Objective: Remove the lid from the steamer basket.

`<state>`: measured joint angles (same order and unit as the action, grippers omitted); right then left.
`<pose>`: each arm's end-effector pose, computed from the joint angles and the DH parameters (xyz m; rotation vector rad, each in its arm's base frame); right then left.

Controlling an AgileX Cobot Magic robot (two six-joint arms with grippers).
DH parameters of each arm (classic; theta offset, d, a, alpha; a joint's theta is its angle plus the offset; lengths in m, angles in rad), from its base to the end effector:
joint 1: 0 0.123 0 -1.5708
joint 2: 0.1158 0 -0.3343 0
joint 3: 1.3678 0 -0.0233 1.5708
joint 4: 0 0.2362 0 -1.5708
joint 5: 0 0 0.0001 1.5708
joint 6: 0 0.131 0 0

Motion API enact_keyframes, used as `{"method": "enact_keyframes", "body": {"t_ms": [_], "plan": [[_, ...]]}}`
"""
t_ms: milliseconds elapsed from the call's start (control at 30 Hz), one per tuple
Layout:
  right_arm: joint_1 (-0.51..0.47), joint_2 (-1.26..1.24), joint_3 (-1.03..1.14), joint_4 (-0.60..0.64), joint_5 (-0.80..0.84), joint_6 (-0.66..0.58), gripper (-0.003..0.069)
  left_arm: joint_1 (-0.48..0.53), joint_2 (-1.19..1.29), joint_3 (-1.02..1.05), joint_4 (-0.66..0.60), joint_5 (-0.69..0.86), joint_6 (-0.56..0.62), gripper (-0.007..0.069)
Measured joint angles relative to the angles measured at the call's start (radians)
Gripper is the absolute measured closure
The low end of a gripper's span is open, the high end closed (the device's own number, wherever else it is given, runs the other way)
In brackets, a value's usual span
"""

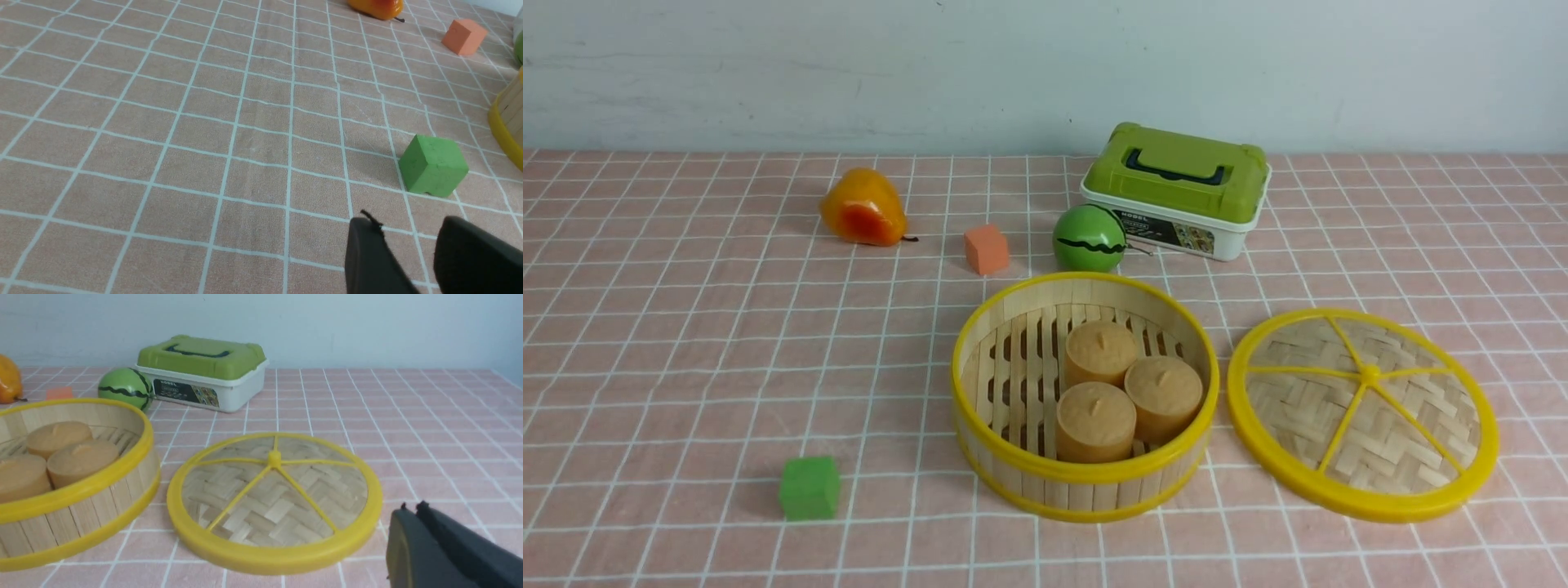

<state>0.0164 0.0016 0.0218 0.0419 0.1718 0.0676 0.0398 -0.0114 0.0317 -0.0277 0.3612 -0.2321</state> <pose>0.0324 0.0015 0.1863 0.0722 1.6781 0.1004 0.0270 -0.0002 0.1588 -0.2704 1.8483 -0.1600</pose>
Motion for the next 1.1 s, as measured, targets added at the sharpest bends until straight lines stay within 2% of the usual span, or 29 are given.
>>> {"method": "enact_keyframes", "body": {"t_ms": [67,333,1100], "plan": [[-0.008,-0.012,0.004,-0.026,0.080,0.028,0.0673,0.000,0.000,0.000,0.000,0.000,0.000,0.0385],[-0.008,-0.012,0.001,-0.042,0.191,0.037,0.0673,0.000,0.000,0.000,0.000,0.000,0.000,0.0385],[-0.008,-0.012,-0.003,-0.042,0.211,0.036,0.0647,0.000,0.000,0.000,0.000,0.000,0.000,0.0385]]}}
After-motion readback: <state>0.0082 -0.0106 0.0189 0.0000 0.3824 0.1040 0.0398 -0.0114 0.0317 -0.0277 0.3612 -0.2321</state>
